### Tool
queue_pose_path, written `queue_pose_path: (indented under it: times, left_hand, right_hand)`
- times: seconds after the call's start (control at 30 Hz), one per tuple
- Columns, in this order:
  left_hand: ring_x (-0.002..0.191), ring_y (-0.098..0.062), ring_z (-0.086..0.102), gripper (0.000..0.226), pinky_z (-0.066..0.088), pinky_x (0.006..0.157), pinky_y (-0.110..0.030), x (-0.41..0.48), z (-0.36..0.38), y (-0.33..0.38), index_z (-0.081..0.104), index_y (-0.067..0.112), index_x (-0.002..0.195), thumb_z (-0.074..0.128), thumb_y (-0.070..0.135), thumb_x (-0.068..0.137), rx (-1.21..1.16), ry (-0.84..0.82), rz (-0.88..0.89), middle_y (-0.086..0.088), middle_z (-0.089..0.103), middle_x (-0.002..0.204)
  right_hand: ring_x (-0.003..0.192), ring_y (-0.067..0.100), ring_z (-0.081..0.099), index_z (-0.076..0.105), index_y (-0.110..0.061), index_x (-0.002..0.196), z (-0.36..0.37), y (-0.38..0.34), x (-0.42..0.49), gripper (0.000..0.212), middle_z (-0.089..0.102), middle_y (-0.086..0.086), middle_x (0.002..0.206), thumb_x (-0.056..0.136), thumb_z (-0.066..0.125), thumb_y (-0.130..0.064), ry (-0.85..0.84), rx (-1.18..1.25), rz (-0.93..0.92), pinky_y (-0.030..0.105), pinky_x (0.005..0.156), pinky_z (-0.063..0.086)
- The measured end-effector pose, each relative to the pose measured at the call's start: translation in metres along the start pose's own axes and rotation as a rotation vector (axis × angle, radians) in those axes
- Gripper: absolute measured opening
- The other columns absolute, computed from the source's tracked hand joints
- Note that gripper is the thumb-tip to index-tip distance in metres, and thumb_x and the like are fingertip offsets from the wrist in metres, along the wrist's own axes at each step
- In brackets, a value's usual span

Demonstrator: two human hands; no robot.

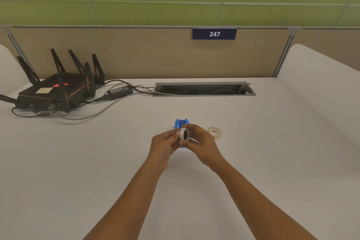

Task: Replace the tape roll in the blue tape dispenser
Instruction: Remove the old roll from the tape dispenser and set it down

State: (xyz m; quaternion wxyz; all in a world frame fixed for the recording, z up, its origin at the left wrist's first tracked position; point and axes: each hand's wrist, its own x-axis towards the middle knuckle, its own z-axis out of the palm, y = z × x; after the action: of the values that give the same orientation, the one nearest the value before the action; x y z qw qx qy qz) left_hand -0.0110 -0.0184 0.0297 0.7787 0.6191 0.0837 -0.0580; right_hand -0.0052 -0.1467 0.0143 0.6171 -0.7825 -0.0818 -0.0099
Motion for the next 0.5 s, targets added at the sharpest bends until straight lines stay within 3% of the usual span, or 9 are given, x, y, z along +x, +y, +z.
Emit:
queue_pose_path:
  times: [0.13, 0.27, 0.4, 0.5]
  left_hand:
    - [0.090, -0.025, 0.066, 0.022, 0.052, 0.090, -0.035, 0.0029, -0.0015, 0.0002, 0.065, 0.003, 0.106, 0.056, 0.005, 0.086, 0.027, 0.023, 0.018, -0.011, 0.068, 0.098]
    - [0.075, -0.012, 0.070, 0.019, 0.057, 0.075, -0.023, 0.0046, -0.0033, 0.0004, 0.067, 0.009, 0.099, 0.053, 0.003, 0.087, 0.017, -0.004, 0.031, -0.002, 0.070, 0.087]
    - [0.076, -0.012, 0.069, 0.020, 0.055, 0.078, -0.025, 0.0044, -0.0014, 0.0005, 0.065, 0.013, 0.099, 0.051, 0.005, 0.088, 0.015, -0.022, 0.031, 0.001, 0.070, 0.084]
    - [0.069, -0.007, 0.070, 0.019, 0.055, 0.078, -0.024, 0.0055, -0.0017, -0.0011, 0.068, 0.014, 0.090, 0.050, 0.006, 0.089, 0.028, -0.026, 0.034, 0.009, 0.074, 0.070]
  right_hand:
    - [0.109, 0.014, 0.057, 0.053, -0.012, 0.122, -0.0005, -0.0010, 0.0002, 0.046, 0.061, 0.006, 0.122, 0.079, 0.069, -0.011, -0.026, -0.003, 0.010, -0.002, 0.074, 0.045]
    - [0.109, 0.016, 0.055, 0.052, -0.010, 0.121, -0.0007, -0.0061, -0.0014, 0.044, 0.050, 0.002, 0.124, 0.080, 0.067, -0.007, -0.028, 0.051, 0.010, 0.004, 0.073, 0.050]
    - [0.114, 0.020, 0.055, 0.051, -0.015, 0.120, -0.0024, -0.0092, -0.0026, 0.043, 0.050, 0.003, 0.128, 0.081, 0.066, -0.006, -0.056, 0.095, 0.053, 0.017, 0.083, 0.050]
    - [0.108, 0.015, 0.055, 0.051, -0.016, 0.121, -0.0038, -0.0093, -0.0034, 0.043, 0.054, 0.002, 0.126, 0.081, 0.065, -0.006, -0.071, 0.121, 0.075, 0.015, 0.081, 0.049]
